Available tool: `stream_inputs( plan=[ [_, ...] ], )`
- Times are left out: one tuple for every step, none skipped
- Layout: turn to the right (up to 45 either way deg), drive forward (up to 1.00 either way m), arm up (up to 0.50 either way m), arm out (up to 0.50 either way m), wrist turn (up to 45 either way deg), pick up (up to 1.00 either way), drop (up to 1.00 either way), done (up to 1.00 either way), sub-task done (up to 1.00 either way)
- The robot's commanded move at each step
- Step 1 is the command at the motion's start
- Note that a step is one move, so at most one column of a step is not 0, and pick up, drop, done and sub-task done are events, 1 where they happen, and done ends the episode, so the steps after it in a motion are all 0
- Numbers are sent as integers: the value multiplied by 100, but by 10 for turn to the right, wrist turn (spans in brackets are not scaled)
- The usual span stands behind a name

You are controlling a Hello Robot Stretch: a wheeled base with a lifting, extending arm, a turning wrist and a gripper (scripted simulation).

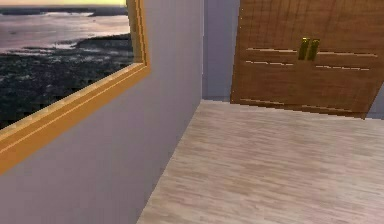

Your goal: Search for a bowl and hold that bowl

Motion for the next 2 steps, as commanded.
stream_inputs(
  plan=[
    [0, 0, 0, 0, 450, 0, 0, 0, 0],
    [0, 0, 0, 0, 330, 0, 0, 0, 0]
  ],
)
